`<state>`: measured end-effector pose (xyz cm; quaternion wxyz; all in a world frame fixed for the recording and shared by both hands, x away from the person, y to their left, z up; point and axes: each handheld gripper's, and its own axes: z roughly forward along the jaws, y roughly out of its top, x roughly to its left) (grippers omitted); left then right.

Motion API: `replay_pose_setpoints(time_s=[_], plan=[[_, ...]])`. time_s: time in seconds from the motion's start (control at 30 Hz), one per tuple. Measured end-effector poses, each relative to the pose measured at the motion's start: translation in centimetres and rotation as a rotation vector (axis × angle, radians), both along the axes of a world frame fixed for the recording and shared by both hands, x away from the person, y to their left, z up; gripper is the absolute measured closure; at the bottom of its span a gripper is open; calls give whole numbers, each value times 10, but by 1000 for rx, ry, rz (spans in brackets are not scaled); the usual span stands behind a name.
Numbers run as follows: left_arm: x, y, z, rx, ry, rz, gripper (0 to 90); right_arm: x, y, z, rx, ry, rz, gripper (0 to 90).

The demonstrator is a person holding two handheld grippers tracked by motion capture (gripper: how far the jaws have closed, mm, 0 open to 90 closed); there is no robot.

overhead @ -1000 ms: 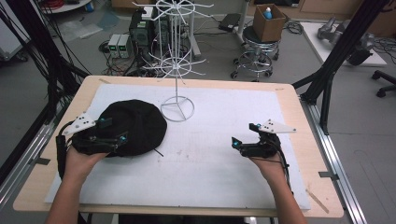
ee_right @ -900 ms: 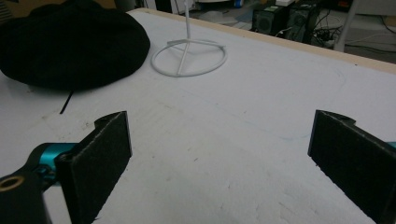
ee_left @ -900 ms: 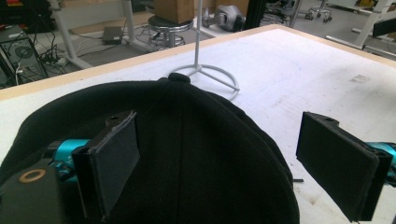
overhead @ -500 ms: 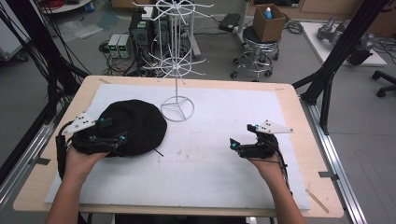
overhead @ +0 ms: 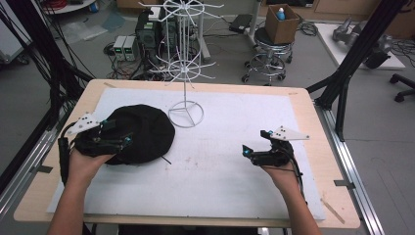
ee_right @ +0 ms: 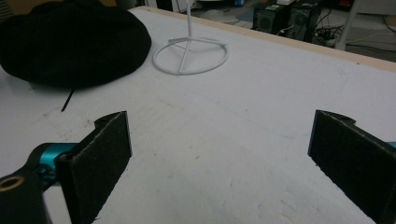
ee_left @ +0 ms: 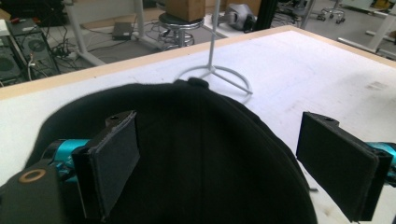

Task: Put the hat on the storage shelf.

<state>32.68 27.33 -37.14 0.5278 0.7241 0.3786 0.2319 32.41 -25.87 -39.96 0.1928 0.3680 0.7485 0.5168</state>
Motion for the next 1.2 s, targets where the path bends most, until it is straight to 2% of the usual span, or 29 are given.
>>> replay_pose_setpoints(time_s=[0.1, 0.27, 0.33, 0.6, 0.67, 0.8, 0.9, 0.97, 1.2], plan=[[9, -5, 7, 13, -4, 1, 136, 1, -3, 0, 14, 2, -10, 52], [27, -14, 18, 23, 1, -9, 132, 3, 1, -3, -3, 9, -1, 52], [35, -17, 21, 40, 4, -8, 131, 3, 1, -3, -4, 15, 0, 52], [63, -34, 21, 81, 55, -8, 128, 5, 3, -6, -13, 21, 2, 52], [70, -39, 20, 92, 74, -16, 128, 5, 3, -6, -15, 22, 3, 52], [83, -47, 11, 148, 126, -14, 128, 5, 3, -6, -16, 20, 5, 52], [88, -50, 5, 185, 149, -1, 131, 5, 2, -6, -10, 26, 4, 52], [89, -51, 2, 210, 154, 12, 137, 5, 2, -6, -8, 27, 1, 52], [89, -51, -5, 238, 164, 25, 142, 5, 2, -7, -11, 29, 2, 52]])
